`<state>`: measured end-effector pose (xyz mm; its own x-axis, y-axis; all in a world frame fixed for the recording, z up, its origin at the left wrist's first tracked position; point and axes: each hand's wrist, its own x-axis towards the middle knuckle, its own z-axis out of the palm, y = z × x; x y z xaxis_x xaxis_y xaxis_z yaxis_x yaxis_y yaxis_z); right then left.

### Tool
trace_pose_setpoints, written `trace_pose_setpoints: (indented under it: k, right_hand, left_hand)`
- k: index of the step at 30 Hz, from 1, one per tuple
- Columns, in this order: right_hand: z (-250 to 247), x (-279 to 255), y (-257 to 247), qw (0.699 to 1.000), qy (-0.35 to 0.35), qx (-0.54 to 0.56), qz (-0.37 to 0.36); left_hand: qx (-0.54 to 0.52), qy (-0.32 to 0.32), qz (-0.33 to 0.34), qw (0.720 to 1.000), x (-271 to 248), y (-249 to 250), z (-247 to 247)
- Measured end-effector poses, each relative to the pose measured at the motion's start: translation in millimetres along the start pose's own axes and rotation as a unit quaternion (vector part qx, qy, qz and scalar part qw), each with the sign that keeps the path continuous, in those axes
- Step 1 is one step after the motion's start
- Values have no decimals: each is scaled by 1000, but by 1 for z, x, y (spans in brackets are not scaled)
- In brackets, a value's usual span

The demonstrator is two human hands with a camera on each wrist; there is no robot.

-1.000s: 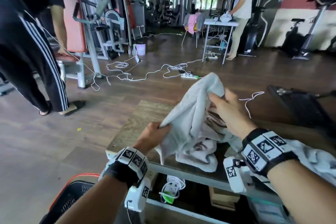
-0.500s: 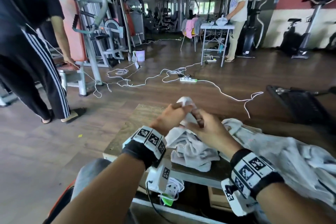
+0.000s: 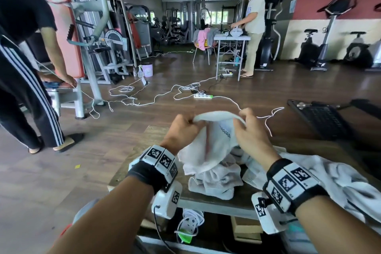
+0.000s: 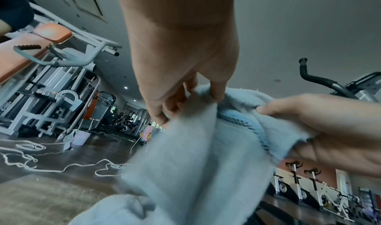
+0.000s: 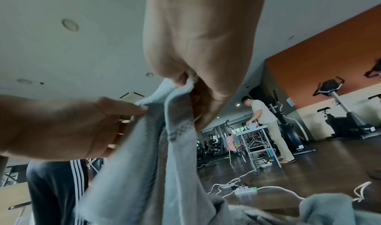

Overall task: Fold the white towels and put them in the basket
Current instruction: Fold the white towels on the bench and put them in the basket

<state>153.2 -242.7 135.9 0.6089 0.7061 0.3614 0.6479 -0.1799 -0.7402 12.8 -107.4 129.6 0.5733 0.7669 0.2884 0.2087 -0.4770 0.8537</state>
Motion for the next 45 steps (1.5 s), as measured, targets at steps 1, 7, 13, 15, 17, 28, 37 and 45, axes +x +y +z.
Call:
trace_pose_setpoints:
  k: [1,7,13,15,17,28,37,45]
  right_hand:
    - [-6,1,-1,1000,9,-9,-1]
    - [-51,5,-5,996,57,-44,-42]
    - [-66,-2,12,986,138,-33,-93]
    - [-58,-3,30,991,92,-52,-78]
    - [-53,-7,46,995,-61,-80,-26]
    - [23,-30,147,963,-196,-181,27]
    - [85,-34,176,973,-206,-97,-49]
    - [64,-14,146,977,-174,24,-121]
  left_hand:
    - [20,10,12,1000,2,0,-5]
    - [146,15,98,984,3,4,-58]
    - [123,63,113,984,-7,-9,-88]
    - [114,26,86,989,-13,-23,-83]
    - [126,-79,20,989,-20,-43,-79]
    - [280,-288,-71,913,-40,-120,-2]
    - [148,-244,7,958,-30,-151,56]
    - [132,-191,38,972,10,-97,41]
